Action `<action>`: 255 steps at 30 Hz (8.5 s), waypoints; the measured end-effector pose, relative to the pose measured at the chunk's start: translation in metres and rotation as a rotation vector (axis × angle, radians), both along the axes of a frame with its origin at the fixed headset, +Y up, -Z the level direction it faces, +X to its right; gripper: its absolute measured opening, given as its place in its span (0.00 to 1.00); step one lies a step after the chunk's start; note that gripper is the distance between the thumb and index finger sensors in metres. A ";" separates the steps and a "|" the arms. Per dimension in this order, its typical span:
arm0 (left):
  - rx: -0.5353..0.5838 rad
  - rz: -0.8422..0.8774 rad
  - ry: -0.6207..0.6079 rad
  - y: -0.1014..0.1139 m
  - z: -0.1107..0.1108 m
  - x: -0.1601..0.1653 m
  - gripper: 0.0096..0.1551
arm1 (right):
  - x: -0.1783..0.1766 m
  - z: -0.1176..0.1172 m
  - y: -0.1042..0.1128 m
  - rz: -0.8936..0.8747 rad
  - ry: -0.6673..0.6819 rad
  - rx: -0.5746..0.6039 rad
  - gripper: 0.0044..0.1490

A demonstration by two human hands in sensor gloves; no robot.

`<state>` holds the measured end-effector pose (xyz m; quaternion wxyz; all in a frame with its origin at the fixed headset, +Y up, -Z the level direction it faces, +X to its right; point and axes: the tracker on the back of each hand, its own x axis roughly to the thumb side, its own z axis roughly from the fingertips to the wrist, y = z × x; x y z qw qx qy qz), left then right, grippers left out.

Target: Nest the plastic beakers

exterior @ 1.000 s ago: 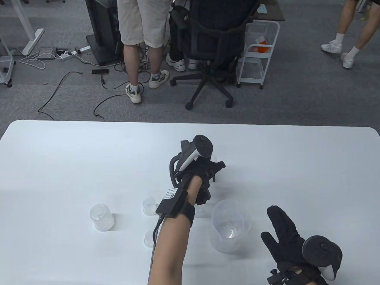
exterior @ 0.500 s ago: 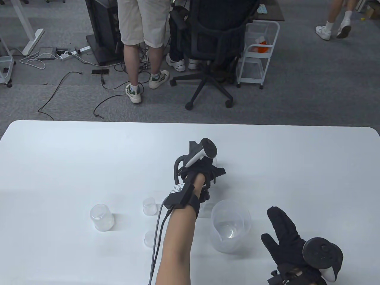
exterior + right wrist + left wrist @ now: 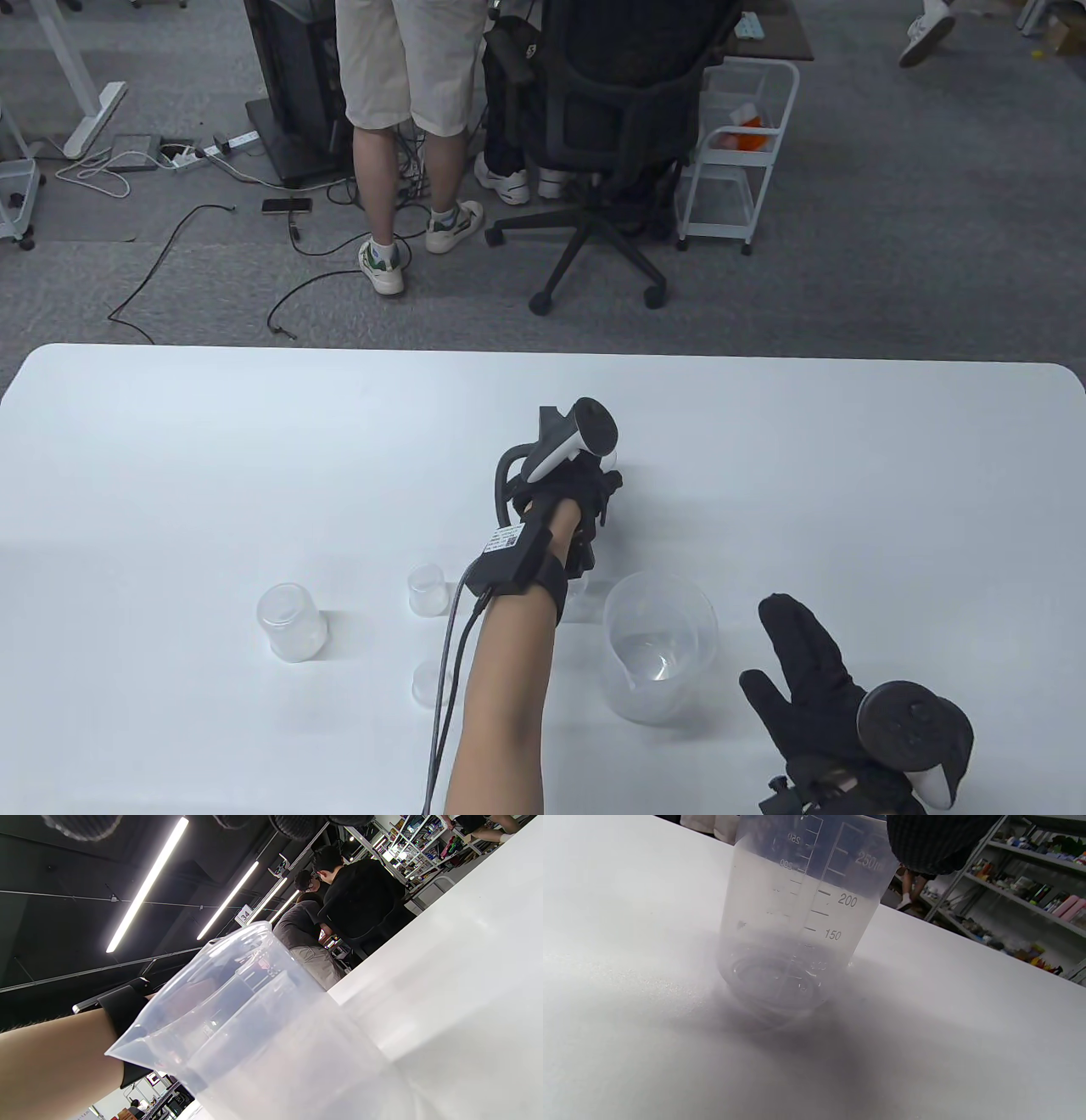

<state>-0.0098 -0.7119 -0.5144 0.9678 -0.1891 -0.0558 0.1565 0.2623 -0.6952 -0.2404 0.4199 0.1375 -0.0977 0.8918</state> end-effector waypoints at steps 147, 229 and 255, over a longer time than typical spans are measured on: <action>0.415 0.920 0.093 0.073 0.227 -0.149 0.38 | -0.058 0.028 0.087 0.125 0.087 0.354 0.51; 0.502 0.165 -0.206 0.047 0.227 -0.061 0.43 | -0.060 -0.012 0.045 0.365 -0.025 0.155 0.49; 0.101 -0.073 -0.113 -0.004 0.138 -0.019 0.48 | -0.029 0.004 0.018 0.055 0.012 0.130 0.50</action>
